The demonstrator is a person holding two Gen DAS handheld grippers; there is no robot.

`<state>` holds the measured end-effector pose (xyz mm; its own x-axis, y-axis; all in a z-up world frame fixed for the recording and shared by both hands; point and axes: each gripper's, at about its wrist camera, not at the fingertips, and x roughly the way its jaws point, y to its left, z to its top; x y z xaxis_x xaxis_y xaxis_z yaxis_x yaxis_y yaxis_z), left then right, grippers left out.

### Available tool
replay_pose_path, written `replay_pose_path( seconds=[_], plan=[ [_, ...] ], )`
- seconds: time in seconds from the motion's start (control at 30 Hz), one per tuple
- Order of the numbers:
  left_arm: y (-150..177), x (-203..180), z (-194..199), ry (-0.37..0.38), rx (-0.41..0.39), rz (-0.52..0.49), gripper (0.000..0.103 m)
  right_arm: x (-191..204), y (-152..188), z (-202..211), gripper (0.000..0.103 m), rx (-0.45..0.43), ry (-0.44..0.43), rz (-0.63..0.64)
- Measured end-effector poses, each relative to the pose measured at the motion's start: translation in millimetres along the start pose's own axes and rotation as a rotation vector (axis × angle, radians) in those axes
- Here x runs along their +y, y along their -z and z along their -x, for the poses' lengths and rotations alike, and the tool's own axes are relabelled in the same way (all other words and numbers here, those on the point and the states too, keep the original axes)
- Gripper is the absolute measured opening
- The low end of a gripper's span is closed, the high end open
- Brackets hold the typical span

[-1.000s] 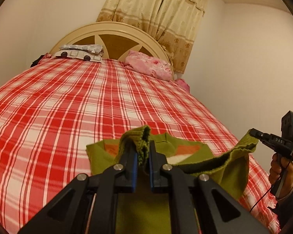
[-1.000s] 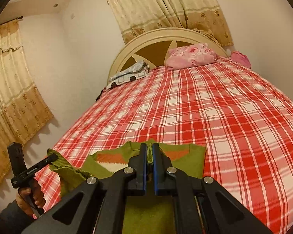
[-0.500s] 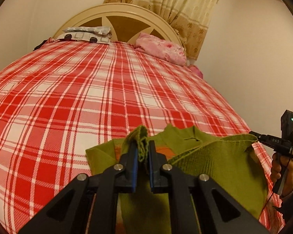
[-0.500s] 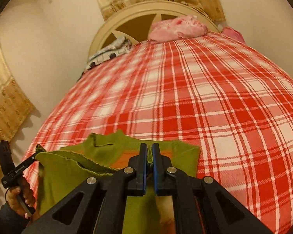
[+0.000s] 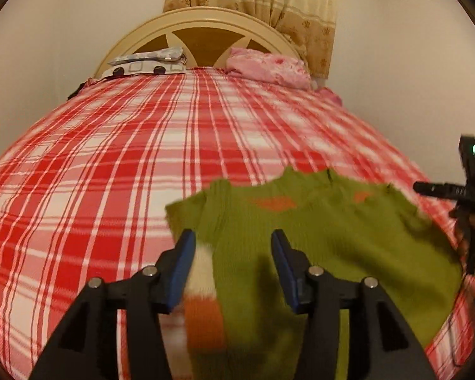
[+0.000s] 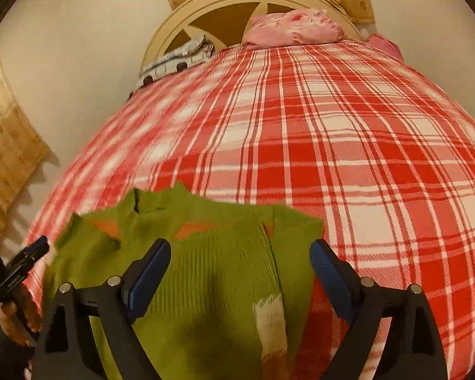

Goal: Fold small clothes
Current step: 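Open both tools on the folded hem and lift them away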

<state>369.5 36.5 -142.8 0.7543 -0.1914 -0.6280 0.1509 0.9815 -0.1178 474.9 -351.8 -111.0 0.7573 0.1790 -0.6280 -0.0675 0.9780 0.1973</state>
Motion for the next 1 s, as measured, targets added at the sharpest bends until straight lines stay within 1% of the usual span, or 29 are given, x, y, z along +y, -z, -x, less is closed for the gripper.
replay_pose_path(
  seconds=[0.03,0.07,0.1,0.13,0.17,0.2,0.23,0.27,0.3,0.33,0.37,0.47,0.5,0.53,0.57,0.6,0.63,0.7,0.73,0.8,0.87,0.9,0.93,0.97,1.0],
  plan=[
    [3,-1,-1,-0.015,0.010,-0.005,0.052,2,2,-2,0.090,0.016,0.010,0.006],
    [8,1,-4,-0.015,0.031,0.000,0.052,2,5,-6,0.090,0.049,0.003,0.005],
    [11,2,-8,-0.019,0.052,0.005,0.052,1,9,-12,0.085,0.089,0.011,0.004],
    [12,3,-10,-0.025,0.060,0.011,0.052,1,11,-15,0.080,0.111,0.039,0.005],
    [15,7,-12,-0.027,0.069,0.022,0.052,-1,16,-18,0.065,0.130,0.077,0.011],
    [17,9,-13,-0.028,0.075,0.027,0.053,-3,20,-21,0.044,0.148,0.107,0.021],
    [19,12,-14,-0.037,0.084,0.040,0.053,-5,24,-23,0.037,0.158,0.133,0.025],
    [21,14,-14,-0.036,0.086,0.050,0.055,-8,27,-22,0.035,0.154,0.137,0.022],
    [24,16,-14,-0.036,0.086,0.061,0.059,-12,30,-19,0.035,0.141,0.135,0.013],
    [25,17,-14,-0.044,0.089,0.066,0.061,-15,31,-18,0.035,0.136,0.152,0.015],
    [25,17,-14,-0.044,0.090,0.070,0.061,-18,31,-19,0.035,0.134,0.170,0.016],
    [20,17,-10,-0.042,0.081,0.078,0.061,-24,29,-15,0.035,0.124,0.141,-0.035],
    [16,17,-7,-0.040,0.071,0.068,0.061,-22,27,-13,0.040,0.114,0.140,-0.039],
    [11,17,-3,-0.040,0.053,0.052,0.061,-19,26,-7,0.047,0.091,0.130,-0.040],
    [8,17,-1,-0.038,0.038,0.045,0.061,-15,24,-4,0.062,0.083,0.113,-0.034],
    [3,18,1,-0.034,0.021,0.035,0.061,-8,21,0,0.065,0.076,0.082,-0.017],
    [-2,18,1,-0.028,0.016,0.025,0.061,-1,18,1,0.065,0.067,0.064,0.016],
    [-11,16,-6,-0.002,0.022,0.007,0.061,9,12,-2,0.065,0.064,0.107,0.073],
    [-16,16,-13,0.018,0.035,0.010,0.061,13,9,-6,0.065,0.067,0.114,0.092],
    [-20,13,-24,0.032,0.052,0.010,0.061,14,6,-14,0.065,0.081,0.096,0.092],
    [-23,8,-37,0.046,0.090,-0.011,0.061,15,5,-23,0.065,0.096,0.118,0.109],
    [-23,6,-46,0.041,0.111,-0.022,0.059,16,6,-28,0.060,0.108,0.127,0.120],
    [-23,5,-52,0.043,0.117,-0.024,0.051,17,7,-33,0.054,0.122,0.130,0.125],
    [-22,3,-54,0.052,0.125,-0.026,0.042,16,7,-37,0.042,0.132,0.139,0.128],
    [-22,3,-58,0.059,0.141,-0.030,0.013,15,9,-39,0.026,0.138,0.158,0.130]
  ],
)
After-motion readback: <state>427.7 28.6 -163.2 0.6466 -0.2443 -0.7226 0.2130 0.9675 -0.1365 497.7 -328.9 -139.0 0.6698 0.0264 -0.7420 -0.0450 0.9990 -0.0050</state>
